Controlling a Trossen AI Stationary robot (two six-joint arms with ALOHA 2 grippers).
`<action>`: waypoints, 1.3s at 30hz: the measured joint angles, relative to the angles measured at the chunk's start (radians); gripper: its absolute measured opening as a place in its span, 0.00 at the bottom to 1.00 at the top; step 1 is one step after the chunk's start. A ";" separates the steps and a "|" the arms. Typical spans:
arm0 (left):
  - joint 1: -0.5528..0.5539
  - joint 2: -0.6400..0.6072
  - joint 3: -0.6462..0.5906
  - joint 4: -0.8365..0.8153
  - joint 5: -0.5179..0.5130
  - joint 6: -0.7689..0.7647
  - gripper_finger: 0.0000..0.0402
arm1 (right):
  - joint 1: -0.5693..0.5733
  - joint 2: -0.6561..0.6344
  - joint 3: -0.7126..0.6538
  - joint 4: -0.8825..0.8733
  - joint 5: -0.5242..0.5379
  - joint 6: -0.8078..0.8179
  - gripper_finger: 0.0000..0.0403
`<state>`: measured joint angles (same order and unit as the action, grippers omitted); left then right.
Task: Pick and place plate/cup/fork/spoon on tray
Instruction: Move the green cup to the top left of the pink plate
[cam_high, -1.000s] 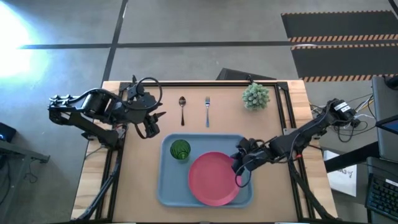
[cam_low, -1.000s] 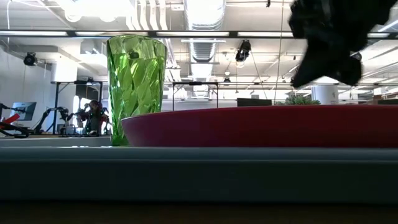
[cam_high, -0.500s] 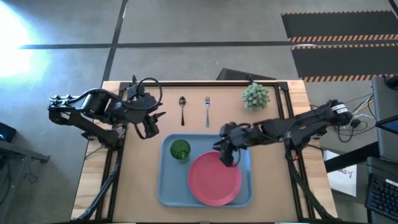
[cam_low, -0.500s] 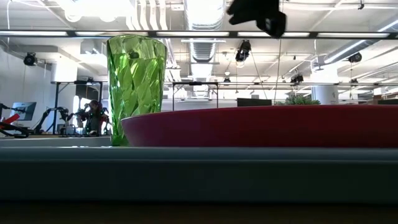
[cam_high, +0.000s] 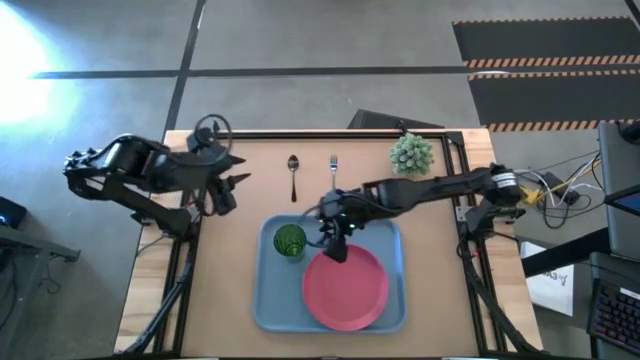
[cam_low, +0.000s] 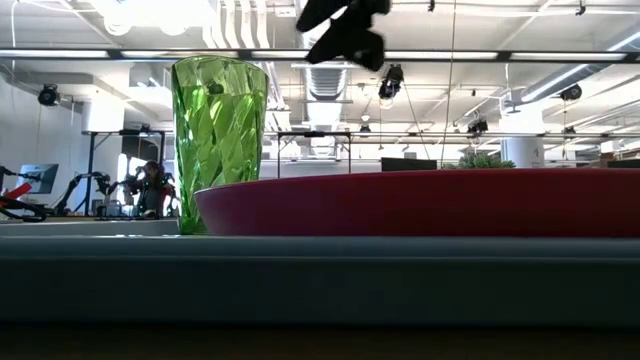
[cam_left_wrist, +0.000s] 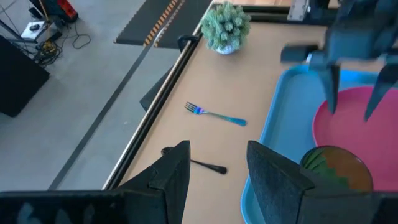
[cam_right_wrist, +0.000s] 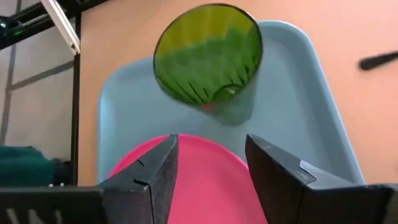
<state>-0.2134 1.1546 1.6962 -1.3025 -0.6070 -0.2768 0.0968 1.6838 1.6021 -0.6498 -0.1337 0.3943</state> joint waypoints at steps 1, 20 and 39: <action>0.000 -0.010 0.000 0.000 0.000 0.000 0.35 | -0.008 0.022 0.020 -0.001 -0.020 -0.010 0.44; 0.000 -0.050 -0.008 -0.055 0.002 0.032 0.35 | -0.076 0.310 0.438 -0.252 -0.087 -0.153 0.45; 0.000 -0.050 -0.017 -0.069 0.006 0.029 0.35 | -0.078 0.416 0.521 -0.315 -0.105 -0.190 0.43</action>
<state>-0.2138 1.1049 1.6794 -1.3720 -0.6006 -0.2478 0.0189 2.1001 2.1235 -0.9649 -0.2386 0.2043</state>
